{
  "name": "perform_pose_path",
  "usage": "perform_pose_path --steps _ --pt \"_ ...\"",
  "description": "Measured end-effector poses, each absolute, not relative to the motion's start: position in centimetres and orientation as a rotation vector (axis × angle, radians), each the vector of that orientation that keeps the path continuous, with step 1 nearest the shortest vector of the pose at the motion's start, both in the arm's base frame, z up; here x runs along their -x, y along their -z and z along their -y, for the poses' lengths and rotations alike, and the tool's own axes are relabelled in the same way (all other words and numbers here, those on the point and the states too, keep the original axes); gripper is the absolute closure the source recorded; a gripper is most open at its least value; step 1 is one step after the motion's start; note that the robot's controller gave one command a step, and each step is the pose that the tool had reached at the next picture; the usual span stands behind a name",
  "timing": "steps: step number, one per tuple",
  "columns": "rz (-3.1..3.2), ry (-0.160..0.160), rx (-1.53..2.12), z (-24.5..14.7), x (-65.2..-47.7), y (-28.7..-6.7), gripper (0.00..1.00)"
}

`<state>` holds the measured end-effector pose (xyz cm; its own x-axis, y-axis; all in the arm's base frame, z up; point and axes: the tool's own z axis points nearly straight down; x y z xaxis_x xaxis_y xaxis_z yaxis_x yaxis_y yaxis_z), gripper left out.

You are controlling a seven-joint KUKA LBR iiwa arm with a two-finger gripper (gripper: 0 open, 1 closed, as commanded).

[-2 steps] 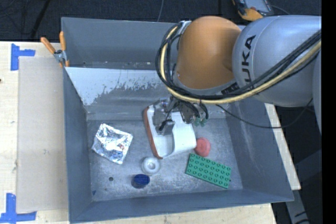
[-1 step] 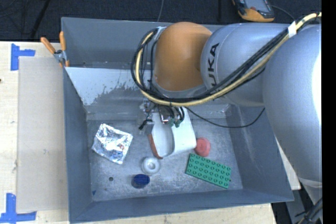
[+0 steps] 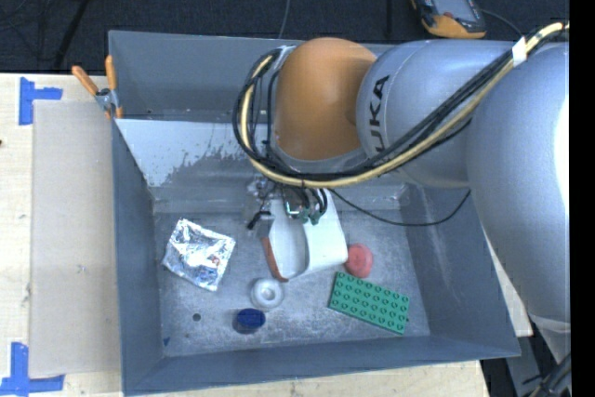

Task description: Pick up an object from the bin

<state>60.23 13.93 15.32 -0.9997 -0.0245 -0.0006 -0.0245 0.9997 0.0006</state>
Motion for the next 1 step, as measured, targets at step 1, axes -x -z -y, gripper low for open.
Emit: perform_pose_path --steps 1 --pt "-3.072 0.001 0.686 -7.67 -55.57 -9.55 0.00"
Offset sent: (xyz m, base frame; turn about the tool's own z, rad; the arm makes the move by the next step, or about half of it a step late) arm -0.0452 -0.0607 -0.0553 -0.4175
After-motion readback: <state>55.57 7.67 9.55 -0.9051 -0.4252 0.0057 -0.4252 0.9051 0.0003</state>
